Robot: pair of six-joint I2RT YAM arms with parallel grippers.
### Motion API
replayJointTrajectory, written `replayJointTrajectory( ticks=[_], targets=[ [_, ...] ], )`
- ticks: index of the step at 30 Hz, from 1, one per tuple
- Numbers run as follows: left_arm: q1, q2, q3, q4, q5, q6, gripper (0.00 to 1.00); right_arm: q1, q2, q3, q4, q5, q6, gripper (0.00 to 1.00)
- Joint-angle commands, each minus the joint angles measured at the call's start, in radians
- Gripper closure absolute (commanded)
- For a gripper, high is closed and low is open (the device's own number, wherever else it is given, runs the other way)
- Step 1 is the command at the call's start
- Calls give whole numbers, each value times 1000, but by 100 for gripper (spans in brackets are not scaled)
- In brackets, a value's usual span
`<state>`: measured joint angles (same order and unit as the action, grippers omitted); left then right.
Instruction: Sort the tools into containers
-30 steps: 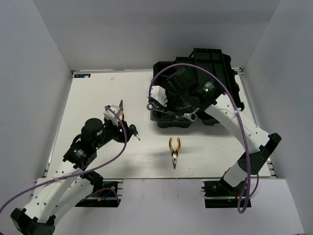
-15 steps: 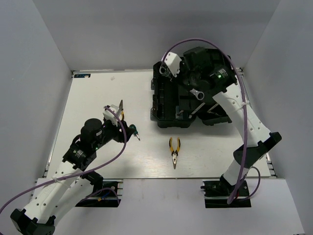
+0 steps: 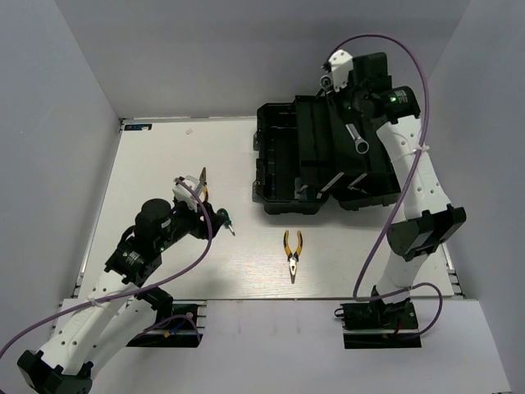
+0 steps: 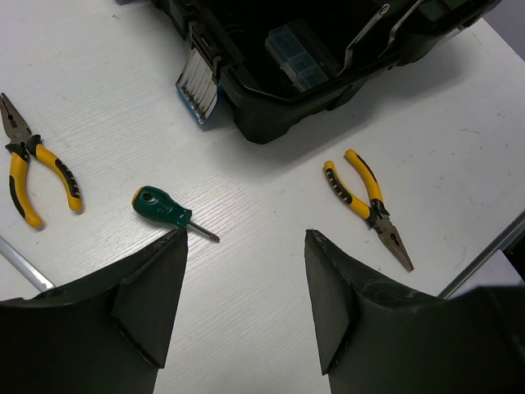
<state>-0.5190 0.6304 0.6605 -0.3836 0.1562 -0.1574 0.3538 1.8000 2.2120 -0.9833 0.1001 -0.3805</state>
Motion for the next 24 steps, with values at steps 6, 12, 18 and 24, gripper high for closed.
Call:
replayJointTrajectory(
  ticks=[6,12,18,24],
  targets=[
    [5,-11,-10,11,-9,1,31,-141,48,98,54,-158,232,100],
    [5,8,-10,11,-18,1,31,-182,93,106,32,-266,308,100],
    [5,17,-10,11,-18,1,31,-216,94,57,6,-327,316,100],
    [5,64,-10,32,32,-11,29,-239,75,29,-12,-341,301,49]
  ],
)
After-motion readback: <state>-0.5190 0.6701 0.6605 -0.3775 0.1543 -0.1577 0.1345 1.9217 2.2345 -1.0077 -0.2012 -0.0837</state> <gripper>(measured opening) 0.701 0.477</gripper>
